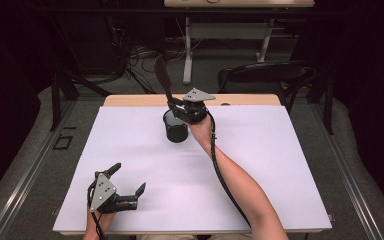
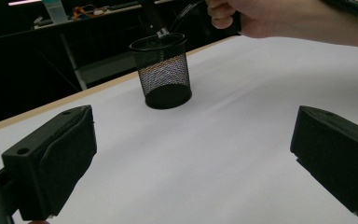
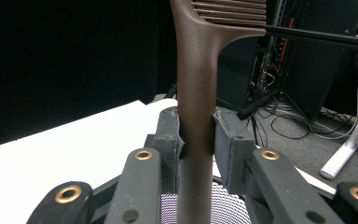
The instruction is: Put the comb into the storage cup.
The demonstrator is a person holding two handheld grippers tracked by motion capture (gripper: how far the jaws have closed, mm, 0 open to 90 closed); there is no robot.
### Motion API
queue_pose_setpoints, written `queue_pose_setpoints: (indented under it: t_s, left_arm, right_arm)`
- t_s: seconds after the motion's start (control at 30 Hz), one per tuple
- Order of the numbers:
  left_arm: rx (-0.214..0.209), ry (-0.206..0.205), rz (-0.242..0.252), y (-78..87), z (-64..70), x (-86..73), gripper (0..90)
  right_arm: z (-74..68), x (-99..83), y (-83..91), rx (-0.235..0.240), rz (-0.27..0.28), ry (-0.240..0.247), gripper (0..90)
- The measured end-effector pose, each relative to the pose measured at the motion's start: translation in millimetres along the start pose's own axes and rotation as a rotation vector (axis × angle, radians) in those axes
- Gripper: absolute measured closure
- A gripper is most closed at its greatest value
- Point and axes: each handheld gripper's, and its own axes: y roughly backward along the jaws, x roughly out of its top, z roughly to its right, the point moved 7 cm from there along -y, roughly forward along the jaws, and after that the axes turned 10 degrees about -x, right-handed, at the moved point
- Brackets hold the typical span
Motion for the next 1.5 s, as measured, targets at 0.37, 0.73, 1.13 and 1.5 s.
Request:
queue_pose_setpoints:
  t_s: [0.37, 0.73, 1.13, 1.5]
  left_arm:
    - [0.001, -0.001, -0.001, 0.1, -0.3, -0.2, 0.3]
    - [-0.002, 0.0, -0.001, 0.0, 0.0, -0.3, 0.3]
    - [-0.001, -0.001, 0.001, 0.3, 0.1, -0.1, 0.3]
    - [-0.001, -0.002, -0.001, 0.2, 0.1, -0.2, 0.3]
  right_arm:
    - [-0.1, -8.8, -4.5, -0.003, -0.019, -0.004, 72.9]
    - [-1.1, -13.5, -6.9, -0.003, -0.031, -0.002, 72.8]
    - [-1.3, -22.8, -8.7, -0.006, -0.05, 0.0, 72.8]
    - [-0.6, -27.9, -8.8, -0.005, -0.064, -0.004, 72.8]
